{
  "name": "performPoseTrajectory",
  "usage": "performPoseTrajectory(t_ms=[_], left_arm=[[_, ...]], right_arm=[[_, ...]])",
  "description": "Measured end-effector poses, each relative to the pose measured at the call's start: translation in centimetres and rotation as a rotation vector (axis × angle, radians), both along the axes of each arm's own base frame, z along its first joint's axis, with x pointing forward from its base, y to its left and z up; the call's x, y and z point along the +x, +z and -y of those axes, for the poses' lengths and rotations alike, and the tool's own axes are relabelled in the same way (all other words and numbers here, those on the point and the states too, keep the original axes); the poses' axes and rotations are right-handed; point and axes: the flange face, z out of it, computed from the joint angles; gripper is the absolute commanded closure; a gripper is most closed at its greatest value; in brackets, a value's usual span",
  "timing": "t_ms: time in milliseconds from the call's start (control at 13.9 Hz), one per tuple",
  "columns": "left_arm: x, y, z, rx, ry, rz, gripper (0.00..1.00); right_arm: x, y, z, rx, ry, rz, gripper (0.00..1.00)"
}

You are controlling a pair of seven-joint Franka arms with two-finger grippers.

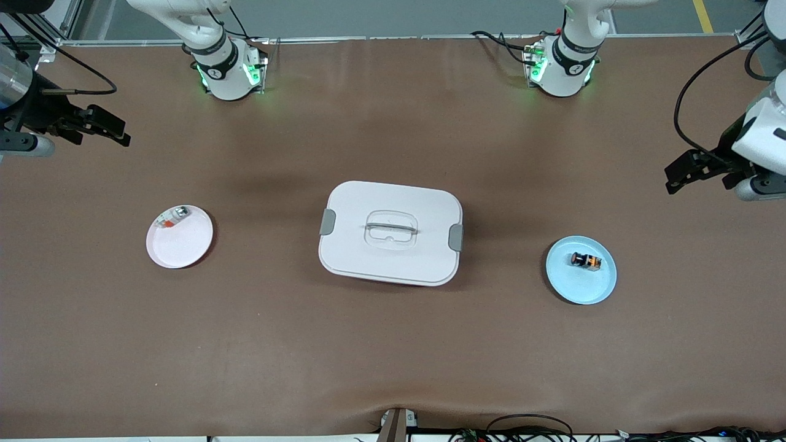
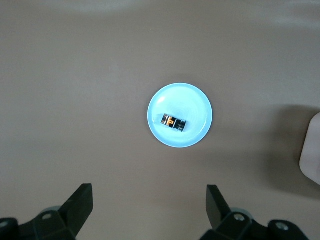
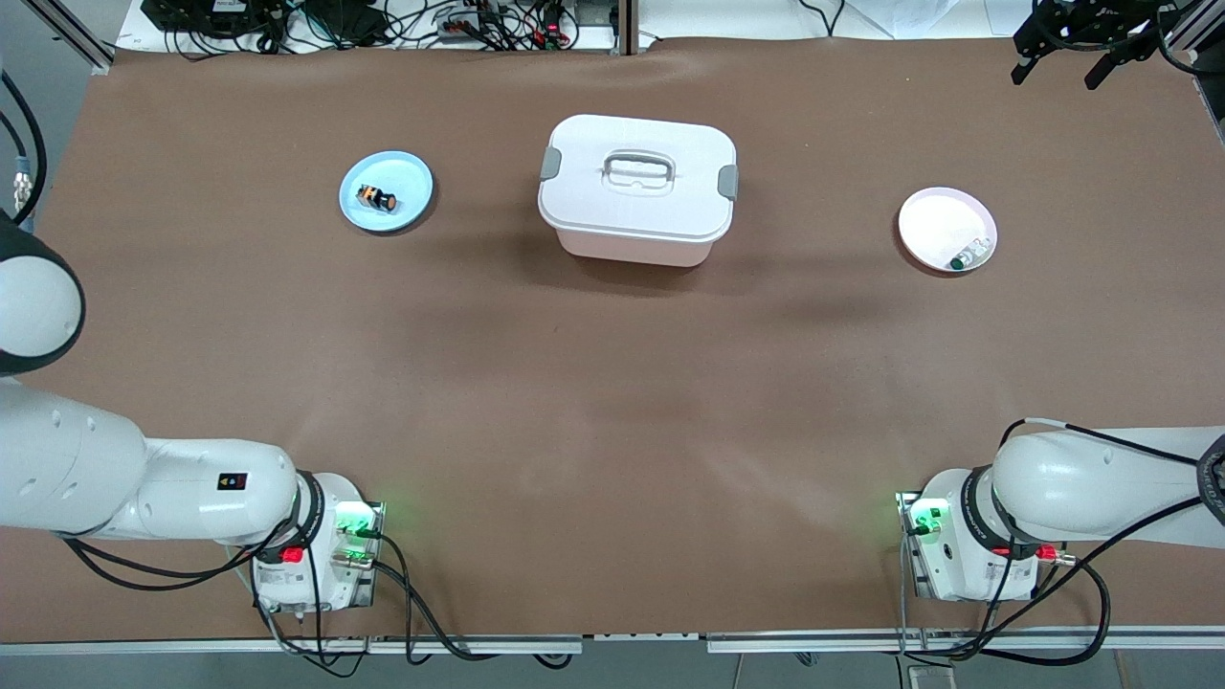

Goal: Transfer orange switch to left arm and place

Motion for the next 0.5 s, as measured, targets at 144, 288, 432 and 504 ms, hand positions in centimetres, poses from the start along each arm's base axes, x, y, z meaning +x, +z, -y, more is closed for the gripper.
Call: performPoseTrajectory(t_ms=[144,288,432,504], left_arm=[[-0.9,1.1,-0.1,-0.001,0.004,-0.003,0.0],[-1.6,1.6,-0.1,-0.008,0.006,-0.018,0.0],[-1.9,1.8,-0.1,-0.013,0.007,-0.035,0.0],[-2.1,2.0,-0.1,-0.013,0.002,-0.049,0.0]], right_arm=[[0.0,0.2,0.0,0.0,0.0,0.005,0.0],[0.0,0.3,0.0,-0.002,0.001,0.01,0.0],[0.1,0.4,-0.1,-0.003,0.001,0.019,0.0],[0.1,0.4,-0.1,-0.003,0.001,0.024,0.0]])
